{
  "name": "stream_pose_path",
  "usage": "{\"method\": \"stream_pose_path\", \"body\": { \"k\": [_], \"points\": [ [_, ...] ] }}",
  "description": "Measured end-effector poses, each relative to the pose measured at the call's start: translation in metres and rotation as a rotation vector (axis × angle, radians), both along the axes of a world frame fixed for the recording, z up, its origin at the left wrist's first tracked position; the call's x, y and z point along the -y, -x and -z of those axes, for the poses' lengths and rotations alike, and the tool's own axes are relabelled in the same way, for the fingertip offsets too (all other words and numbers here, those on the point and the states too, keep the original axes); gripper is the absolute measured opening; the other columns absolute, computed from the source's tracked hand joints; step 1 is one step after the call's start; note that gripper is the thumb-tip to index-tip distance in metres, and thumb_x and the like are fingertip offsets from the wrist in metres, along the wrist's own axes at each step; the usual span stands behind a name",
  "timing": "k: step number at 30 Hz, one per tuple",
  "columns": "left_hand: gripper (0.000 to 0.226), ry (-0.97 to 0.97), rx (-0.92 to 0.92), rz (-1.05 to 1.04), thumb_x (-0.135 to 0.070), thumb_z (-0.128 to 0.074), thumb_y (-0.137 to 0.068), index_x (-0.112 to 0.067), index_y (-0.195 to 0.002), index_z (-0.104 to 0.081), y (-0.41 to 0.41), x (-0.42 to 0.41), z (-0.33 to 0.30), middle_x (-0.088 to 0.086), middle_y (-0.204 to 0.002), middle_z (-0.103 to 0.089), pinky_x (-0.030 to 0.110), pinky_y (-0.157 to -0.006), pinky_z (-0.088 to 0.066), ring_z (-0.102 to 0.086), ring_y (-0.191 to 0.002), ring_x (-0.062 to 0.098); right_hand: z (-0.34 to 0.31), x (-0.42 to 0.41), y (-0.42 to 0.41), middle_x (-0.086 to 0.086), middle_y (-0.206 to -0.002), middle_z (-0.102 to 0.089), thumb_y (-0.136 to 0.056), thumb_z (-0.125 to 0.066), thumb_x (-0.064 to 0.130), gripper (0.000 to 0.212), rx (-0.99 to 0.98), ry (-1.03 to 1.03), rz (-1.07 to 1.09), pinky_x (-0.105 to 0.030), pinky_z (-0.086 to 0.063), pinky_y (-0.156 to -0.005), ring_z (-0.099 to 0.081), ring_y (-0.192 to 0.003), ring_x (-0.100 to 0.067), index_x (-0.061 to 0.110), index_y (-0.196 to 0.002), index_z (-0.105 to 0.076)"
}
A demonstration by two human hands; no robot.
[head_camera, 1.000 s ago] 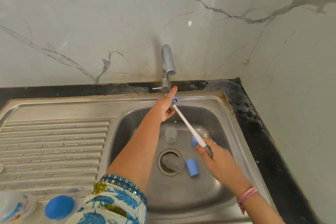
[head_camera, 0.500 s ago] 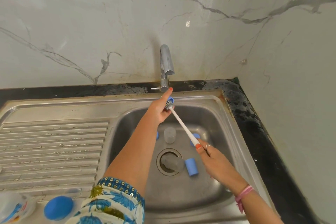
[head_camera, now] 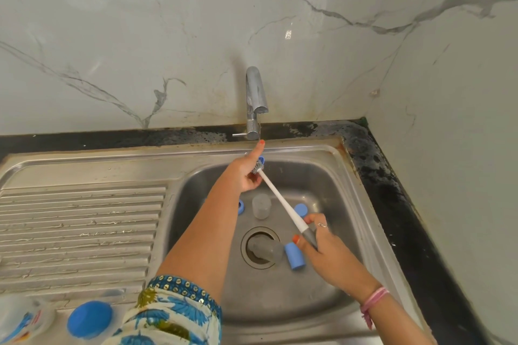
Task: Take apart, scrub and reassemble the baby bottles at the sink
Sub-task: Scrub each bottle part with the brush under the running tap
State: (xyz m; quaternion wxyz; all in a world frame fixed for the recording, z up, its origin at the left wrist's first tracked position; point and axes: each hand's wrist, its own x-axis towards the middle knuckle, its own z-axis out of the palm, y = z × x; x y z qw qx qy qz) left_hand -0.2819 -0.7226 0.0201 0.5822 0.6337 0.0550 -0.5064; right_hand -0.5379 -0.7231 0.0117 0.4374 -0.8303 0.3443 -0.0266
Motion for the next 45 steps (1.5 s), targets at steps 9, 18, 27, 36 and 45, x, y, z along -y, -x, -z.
{"method": "stream_pose_path", "body": {
  "k": [9,18,27,36,45],
  "points": [
    [0.015,0.253,-0.106,-0.183,-0.015,-0.046,-0.097,-0.003,-0.106,-0.048,0.003,0.0,-0.002,0.019,-0.093,-0.056,0.046,-0.086,-0.048,-0.063,-0.082,0.027,-0.005,0.007,0.0,0.006,-0.059,-0.053,-0.1,-0.044,0.042,0.034,0.079,-0.464,0.197,-0.026,-0.036,-0.043,-0.044,-0.047,-0.01,0.017,-0.113,-0.063],
    [0.022,0.151,0.02,-0.18,-0.028,-0.066,-0.091,-0.007,-0.095,-0.059,0.008,0.01,0.002,0.007,-0.082,-0.059,0.031,-0.072,-0.051,-0.061,-0.069,0.014,0.012,0.006,0.003,0.008,-0.073,-0.05,-0.103,-0.035,0.04,0.055,-0.099,0.35,-0.02,-0.018,-0.044,-0.058,-0.05,-0.059,-0.006,0.06,-0.139,0.001],
    [0.032,0.226,-0.049,-0.147,-0.04,-0.068,-0.088,-0.008,-0.09,-0.067,0.001,0.001,0.004,0.008,-0.083,-0.062,0.031,-0.07,-0.055,-0.059,-0.077,0.017,-0.009,0.018,0.001,0.007,-0.062,-0.043,-0.101,-0.039,0.04,0.051,0.006,0.301,0.002,-0.024,-0.04,-0.057,-0.043,-0.058,-0.009,0.07,-0.128,-0.008],
    [0.04,0.334,-0.112,-0.229,-0.034,-0.074,-0.082,-0.001,-0.1,-0.061,-0.002,-0.005,0.008,0.016,-0.098,-0.068,0.033,-0.075,-0.059,-0.07,-0.089,0.021,-0.007,0.024,0.003,0.007,-0.067,-0.049,-0.1,-0.041,0.043,0.047,0.007,0.296,0.039,-0.034,-0.051,-0.066,-0.046,-0.063,-0.01,0.068,-0.13,-0.017],
    [0.021,0.341,-0.109,-0.218,-0.016,-0.063,-0.093,0.001,-0.103,-0.061,0.004,-0.007,0.007,0.02,-0.094,-0.07,0.033,-0.076,-0.057,-0.068,-0.089,0.025,-0.009,0.031,0.008,0.014,-0.065,-0.045,-0.101,-0.044,0.036,0.047,-0.037,0.362,0.042,-0.023,-0.041,-0.063,-0.043,-0.06,-0.006,0.056,-0.141,-0.03]
  ]
}}
